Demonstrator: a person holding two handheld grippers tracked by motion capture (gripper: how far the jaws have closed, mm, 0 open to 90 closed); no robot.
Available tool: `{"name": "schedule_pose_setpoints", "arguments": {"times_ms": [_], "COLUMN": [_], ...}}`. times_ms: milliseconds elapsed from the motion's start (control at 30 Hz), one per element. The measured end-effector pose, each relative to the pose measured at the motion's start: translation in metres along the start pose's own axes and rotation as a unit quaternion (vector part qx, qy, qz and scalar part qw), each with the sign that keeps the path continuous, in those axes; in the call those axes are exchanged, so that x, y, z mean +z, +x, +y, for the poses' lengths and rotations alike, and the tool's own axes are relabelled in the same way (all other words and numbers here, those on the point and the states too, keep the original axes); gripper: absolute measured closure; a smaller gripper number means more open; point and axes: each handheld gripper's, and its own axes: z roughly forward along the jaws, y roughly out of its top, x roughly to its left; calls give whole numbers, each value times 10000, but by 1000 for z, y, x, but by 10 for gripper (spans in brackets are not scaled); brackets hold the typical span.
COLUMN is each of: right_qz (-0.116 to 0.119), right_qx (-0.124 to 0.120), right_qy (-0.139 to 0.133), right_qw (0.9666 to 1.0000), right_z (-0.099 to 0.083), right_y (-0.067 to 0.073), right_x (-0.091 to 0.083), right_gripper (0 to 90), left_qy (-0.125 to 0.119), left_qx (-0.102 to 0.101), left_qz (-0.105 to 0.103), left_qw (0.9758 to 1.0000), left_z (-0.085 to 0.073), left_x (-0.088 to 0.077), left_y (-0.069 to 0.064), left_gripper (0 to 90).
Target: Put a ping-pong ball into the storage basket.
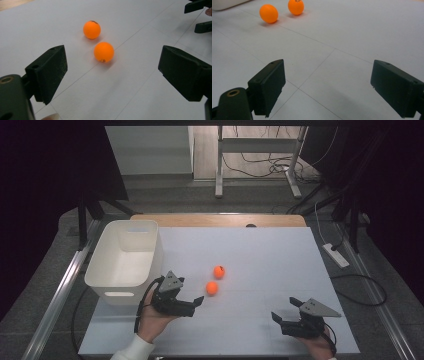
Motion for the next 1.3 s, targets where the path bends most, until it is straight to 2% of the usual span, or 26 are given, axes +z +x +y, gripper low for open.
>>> {"name": "schedule_pose_setpoints", "arguments": {"times_ms": [733,1300], "right_qz": [26,20], "right_qx": [4,-10], "right_qy": [23,35], "right_qw": [10000,10000], "right_z": [0,0], "right_y": [1,1], "right_x": [1,1], "right_gripper": [127,127], "left_qy": [163,290], "left_qx": [94,54], "left_qz": [-116,-162], "left_qw": [9998,9994], "left_z": [15,22], "left_x": [17,34], "left_y": [-5,-4], "left_gripper": [93,93]}}
